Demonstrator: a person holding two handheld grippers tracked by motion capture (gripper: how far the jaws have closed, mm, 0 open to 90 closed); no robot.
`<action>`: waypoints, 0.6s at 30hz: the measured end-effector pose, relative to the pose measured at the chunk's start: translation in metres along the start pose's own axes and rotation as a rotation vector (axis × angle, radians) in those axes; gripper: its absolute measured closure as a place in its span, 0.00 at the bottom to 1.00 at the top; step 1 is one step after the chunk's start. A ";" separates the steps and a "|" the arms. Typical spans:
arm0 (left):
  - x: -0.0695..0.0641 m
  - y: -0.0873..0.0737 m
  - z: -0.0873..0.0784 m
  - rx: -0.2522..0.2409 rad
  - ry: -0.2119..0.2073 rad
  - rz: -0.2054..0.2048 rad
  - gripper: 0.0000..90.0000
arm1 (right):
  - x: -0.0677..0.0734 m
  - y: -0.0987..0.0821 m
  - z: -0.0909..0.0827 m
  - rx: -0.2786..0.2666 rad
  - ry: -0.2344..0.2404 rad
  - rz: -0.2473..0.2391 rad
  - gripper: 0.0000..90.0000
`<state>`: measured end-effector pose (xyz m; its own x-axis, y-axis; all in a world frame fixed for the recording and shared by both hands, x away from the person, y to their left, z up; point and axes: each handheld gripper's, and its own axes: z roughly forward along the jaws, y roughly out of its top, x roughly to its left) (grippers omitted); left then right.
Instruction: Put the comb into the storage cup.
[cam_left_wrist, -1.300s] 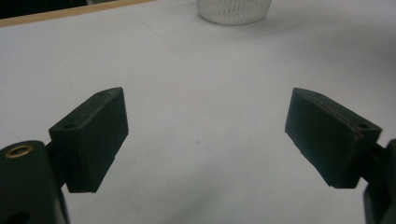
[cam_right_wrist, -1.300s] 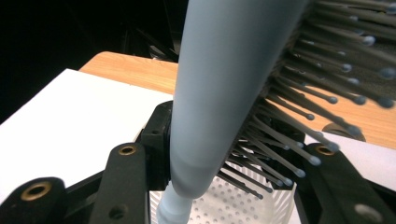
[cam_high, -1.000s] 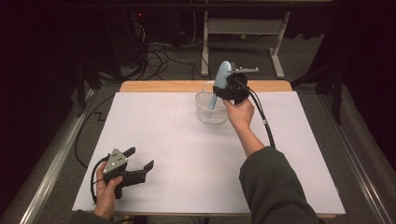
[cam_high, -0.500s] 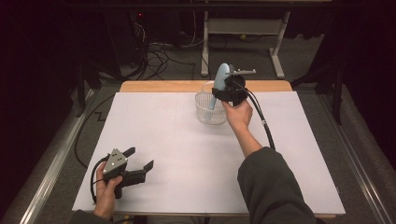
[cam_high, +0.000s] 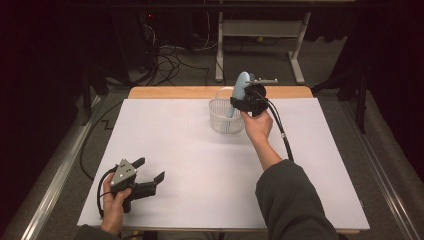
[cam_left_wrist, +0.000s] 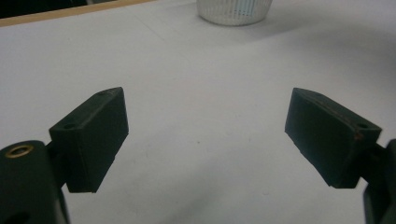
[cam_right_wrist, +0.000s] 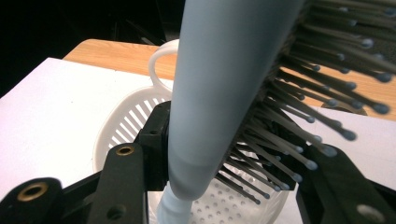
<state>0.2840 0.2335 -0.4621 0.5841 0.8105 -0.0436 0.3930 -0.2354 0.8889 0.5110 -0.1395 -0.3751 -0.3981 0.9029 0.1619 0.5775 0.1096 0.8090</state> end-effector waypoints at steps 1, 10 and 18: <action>0.000 0.000 0.000 0.000 0.000 0.000 0.16 | 0.000 0.000 0.000 0.001 0.001 0.002 0.58; 0.000 0.000 0.000 0.000 -0.001 0.000 0.16 | -0.003 -0.002 0.003 0.025 -0.001 0.006 0.56; 0.000 0.000 0.000 0.003 0.002 0.005 0.16 | -0.008 -0.002 0.000 0.047 -0.010 -0.002 0.52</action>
<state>0.2838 0.2330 -0.4620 0.5848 0.8103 -0.0387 0.3923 -0.2408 0.8878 0.5130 -0.1472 -0.3782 -0.3921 0.9069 0.1546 0.6098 0.1304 0.7817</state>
